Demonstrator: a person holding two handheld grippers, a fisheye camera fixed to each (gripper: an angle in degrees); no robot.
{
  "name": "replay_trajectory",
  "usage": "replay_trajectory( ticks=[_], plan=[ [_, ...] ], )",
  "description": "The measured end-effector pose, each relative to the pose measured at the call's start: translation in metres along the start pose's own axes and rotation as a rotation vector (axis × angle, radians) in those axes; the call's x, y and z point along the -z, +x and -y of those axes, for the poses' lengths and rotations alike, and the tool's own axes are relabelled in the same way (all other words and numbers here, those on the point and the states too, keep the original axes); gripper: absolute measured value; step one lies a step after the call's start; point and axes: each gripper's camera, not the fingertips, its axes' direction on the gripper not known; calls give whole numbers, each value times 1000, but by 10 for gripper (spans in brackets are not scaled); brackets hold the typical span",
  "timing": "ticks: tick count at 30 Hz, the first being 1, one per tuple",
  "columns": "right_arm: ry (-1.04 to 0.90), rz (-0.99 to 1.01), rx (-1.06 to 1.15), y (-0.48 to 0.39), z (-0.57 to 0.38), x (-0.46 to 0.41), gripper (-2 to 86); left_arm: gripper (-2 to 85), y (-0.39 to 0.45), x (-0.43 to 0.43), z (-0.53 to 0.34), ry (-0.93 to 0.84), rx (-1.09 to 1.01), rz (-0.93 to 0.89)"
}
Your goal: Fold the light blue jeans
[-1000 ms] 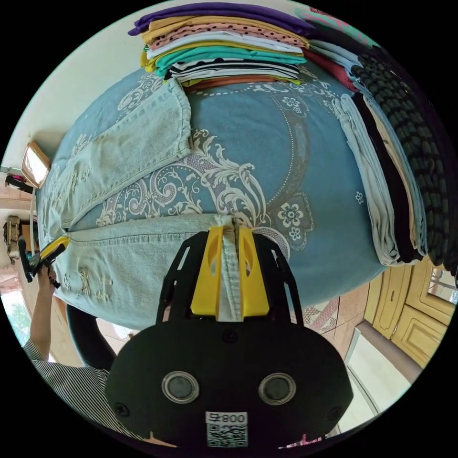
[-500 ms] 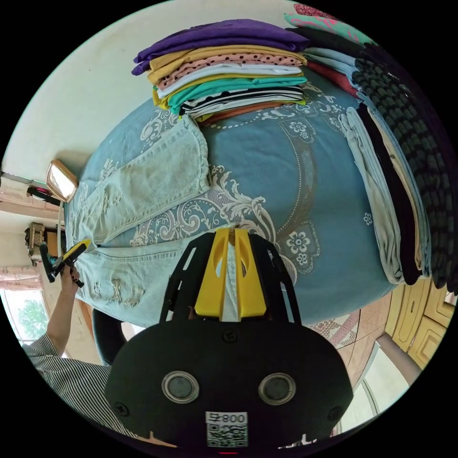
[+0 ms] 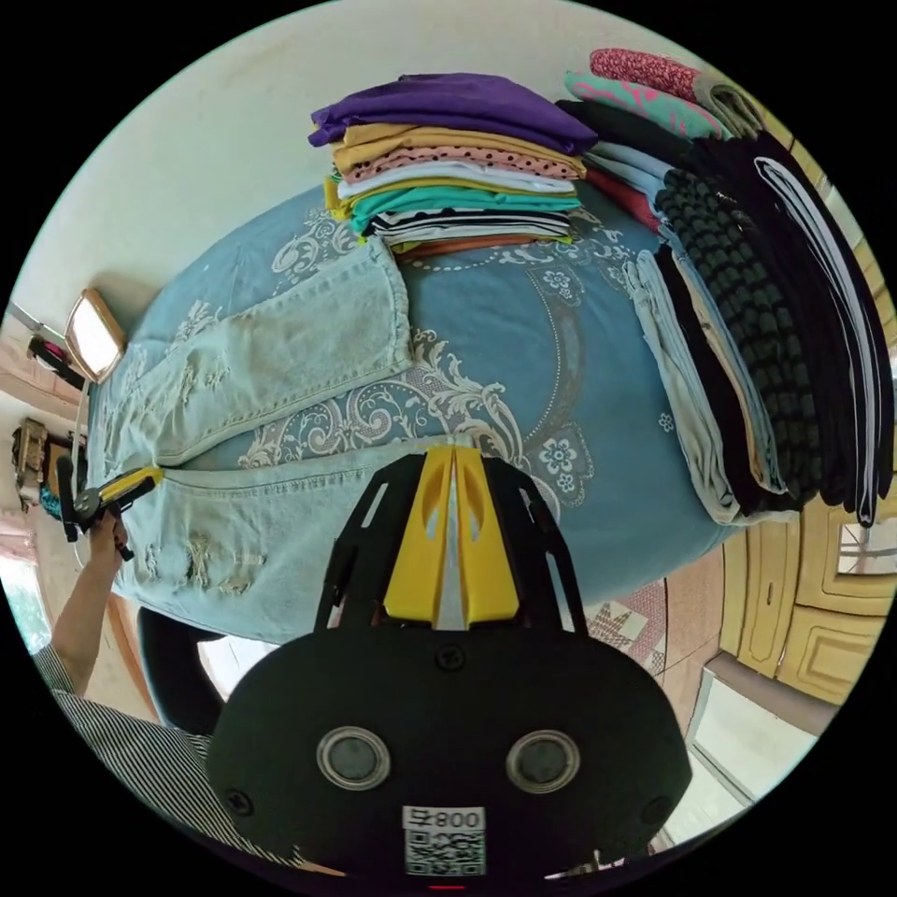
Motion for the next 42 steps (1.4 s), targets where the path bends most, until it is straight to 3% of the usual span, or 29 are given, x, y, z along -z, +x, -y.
replay_trajectory(
  ticks=[3, 6, 9, 14, 20, 27, 35, 42],
  plan=[
    [42, 133, 138, -42, -7, 8, 0, 7, -4, -4, 1, 7, 25, -7],
    [-36, 158, 335, -108, -14, -12, 0, 11, -10, -7, -11, 34, 65, -51],
    [-150, 82, 468, -161, -24, -49, -2, 23, -29, 10, -34, 126, 168, -70],
    [29, -111, 565, -190, -52, -41, -1, 59, -68, 11, -49, 135, 246, -99],
    [18, -127, 486, -198, -51, -30, -1, 37, -58, -31, -22, -7, 98, -5],
    [-53, -7, 423, -186, -35, -9, -4, 11, -69, -25, -17, 59, 87, -17],
    [109, -39, 3, -92, 34, 30, 22, 37, -66, -33, -32, 108, 35, -113],
    [-29, 127, -139, -40, 75, 16, 73, 50, -75, -76, -25, 25, 27, -124]
  ],
)
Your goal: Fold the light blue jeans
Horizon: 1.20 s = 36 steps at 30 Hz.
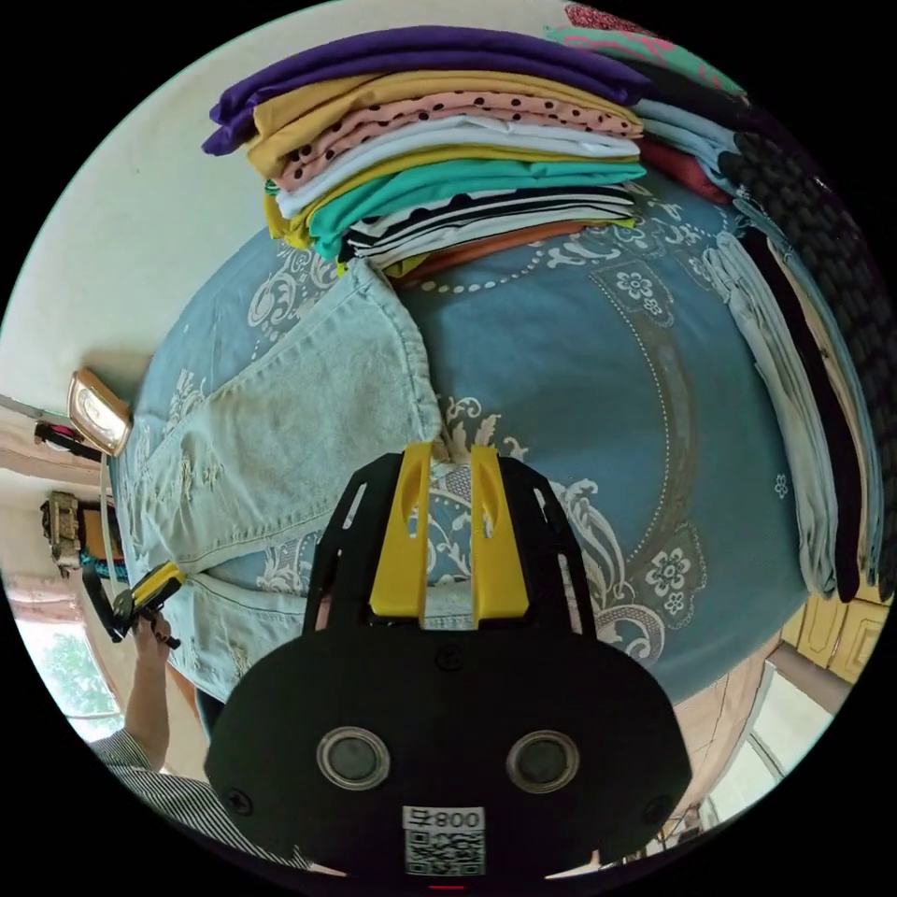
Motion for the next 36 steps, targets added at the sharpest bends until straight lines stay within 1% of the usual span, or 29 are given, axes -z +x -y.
replay_trajectory(
  ticks=[3, 5, 9, 12, 14, 15, 17, 18, 19, 20, 22, 23, 25, 26, 27, 29, 30, 31, 32, 33, 35, 36],
  plan=[
    [13, -44, 52, -16, 2, 5, 55, 46, -8, -4, -3, -2, 1, -12],
    [7, -108, 101, -29, 4, 12, 40, 42, -11, -7, -5, -8, -7, -8],
    [-57, -155, 181, -42, 17, 27, 26, 29, -17, -9, -10, -9, -19, -7],
    [-3, -140, 227, -50, 28, 61, 21, 23, -20, -5, -15, 28, -43, -20],
    [15, -178, 250, -60, 35, 74, 19, 21, -23, -9, -17, 22, -54, -24],
    [0, -194, 252, -61, 36, 71, 18, 20, -27, -18, -18, -12, -55, -23],
    [-122, -256, 260, -64, 39, 44, 17, 18, -35, -31, -21, -51, -42, -35],
    [-125, -256, 245, -64, 38, 43, 16, 17, -43, -30, -25, -40, -20, -66],
    [-70, -217, 195, -62, 36, 52, 15, 17, -46, -29, -26, -40, -13, -79],
    [-65, -184, 172, -62, 36, 59, 14, 16, -51, -24, -30, -10, -6, -90],
    [-34, -159, 161, -61, 34, 73, 10, 15, -57, -17, -37, 37, -6, -90],
    [4, -178, 130, -62, 32, 84, 6, 14, -63, -16, -41, 53, 4, -78],
    [59, -217, 101, -66, 29, 100, 3, 12, -75, -25, -47, 39, 28, -69],
    [76, -173, 105, -73, 28, 108, 2, 11, -83, -39, -50, -16, 34, -65],
    [82, -140, 113, -78, 28, 112, 2, 8, -91, -41, -58, 35, 47, -100],
    [81, -17, 224, -119, 23, 120, 1, 5, -103, -38, -66, 38, 100, -149],
    [78, 11, 267, -133, 21, 121, 1, 4, -106, -29, -76, 84, 112, -139],
    [62, 74, 373, -166, 13, 122, 1, 4, -107, -23, -82, 114, 114, -129],
    [30, 114, 486, -202, 2, 120, 1, 3, -111, -12, -95, 157, 120, -97],
    [16, 126, 540, -220, -4, 119, 1, 3, -117, -3, -109, 180, 149, -48],
    [-18, 143, 717, -286, -28, 108, 1, 2, -132, 5, -130, 203, 215, 38],
    [-30, 135, 749, -300, -32, 104, 1, 2, -145, 4, -142, 196, 272, 87]
  ],
)
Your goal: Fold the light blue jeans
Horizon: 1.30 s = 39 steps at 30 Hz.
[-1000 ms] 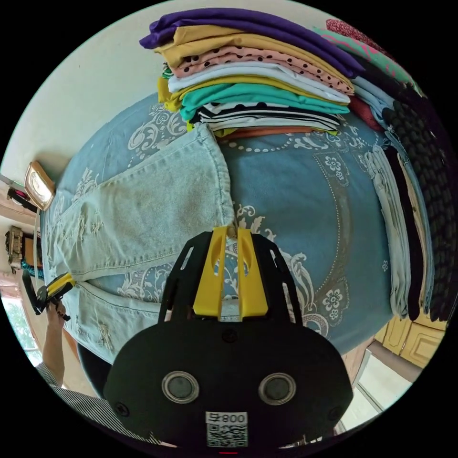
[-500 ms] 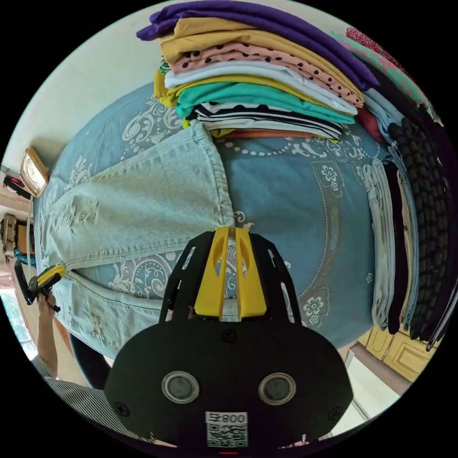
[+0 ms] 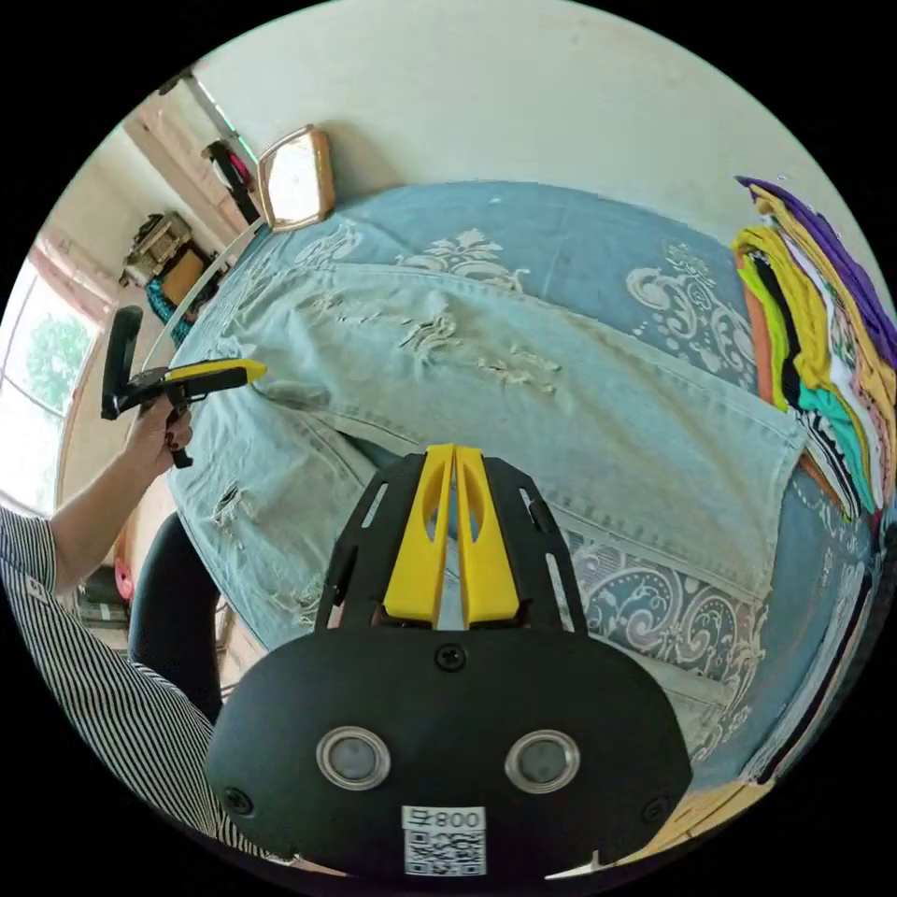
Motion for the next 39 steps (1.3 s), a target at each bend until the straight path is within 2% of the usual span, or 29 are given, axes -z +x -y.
replay_trajectory(
  ticks=[2, 3, 4, 5, 9, 14, 17, 20, 22, 23, 29, 32, 35, 39],
  plan=[
    [-95, -32, 60, -36, 21, -30, 1, 2, -21, -13, -9, -66, 28, 44],
    [-128, -74, 61, -42, 25, -37, 1, 2, -34, -25, -13, -116, 78, -9],
    [-18, -136, 94, -53, 26, -29, 1, 2, -38, -24, -16, -91, 93, -27],
    [-37, -162, 61, -55, 32, -28, 1, 2, -43, -23, -16, -104, 95, -38],
    [-129, -122, 55, -60, 52, -7, 1, 1, -43, 13, -34, -23, 39, 19],
    [-48, -15, 87, -99, 67, 45, 1, 1, -72, 59, -98, 25, 117, 158],
    [-100, 77, 201, -146, 74, 46, 1, 1, -98, 63, -142, -40, 201, 262],
    [-220, 98, 314, -191, 77, 27, 1, 2, -127, 35, -171, -180, 266, 274],
    [-299, 43, 333, -207, 78, 10, 2, 2, -133, 31, -180, -114, 256, 260],
    [-239, 39, 327, -211, 80, 19, 2, 2, -139, 31, -181, -110, 264, 249],
    [-313, 150, 235, -204, 112, 46, 2, 4, -180, 34, -180, -113, 309, 100],
    [-235, 202, 201, -199, 137, 75, 2, 5, -203, 54, -169, 25, 284, 27],
    [-145, 225, 200, -193, 176, 99, 2, 7, -231, 66, -137, 111, 212, 21],
    [-91, 230, 221, -192, 238, 112, 4, 12, -274, 63, -69, 141, 127, 36]
  ],
)
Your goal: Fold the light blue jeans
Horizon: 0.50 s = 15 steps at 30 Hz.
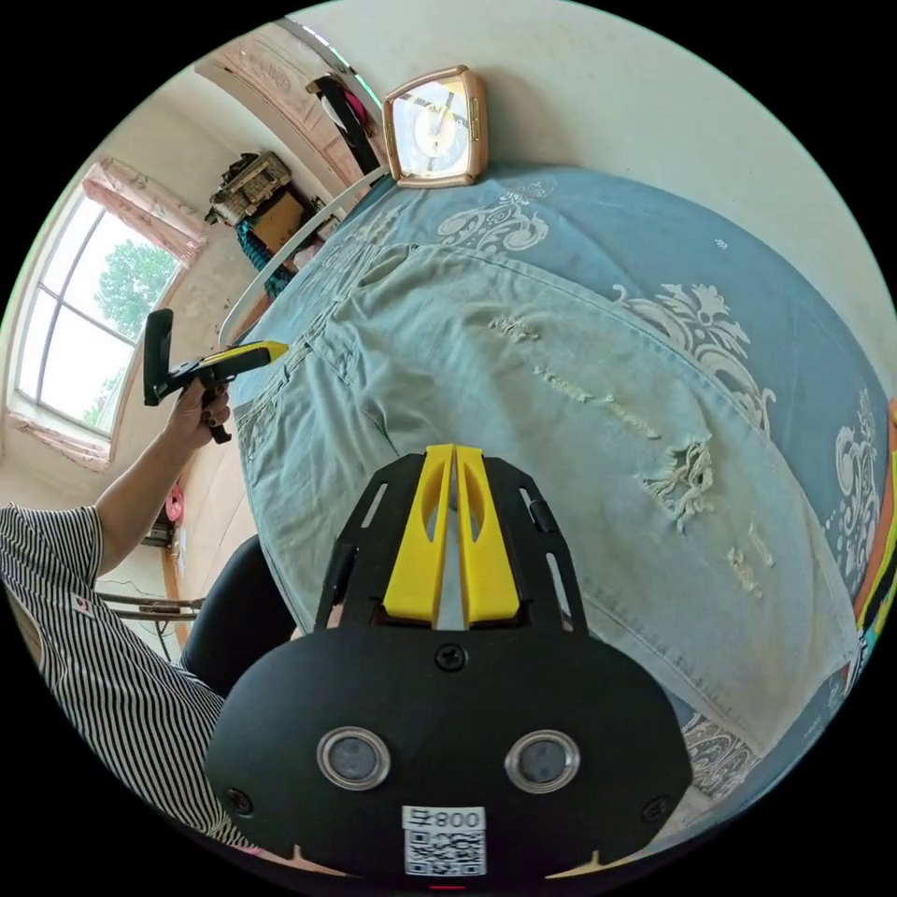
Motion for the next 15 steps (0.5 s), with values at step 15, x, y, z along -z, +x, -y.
replay_trajectory(
  ticks=[15],
  plan=[
    [27, -93, 167, -33, 188, 22, 76, 86, -81, -68, 203, -191, -155, 186]
  ],
)
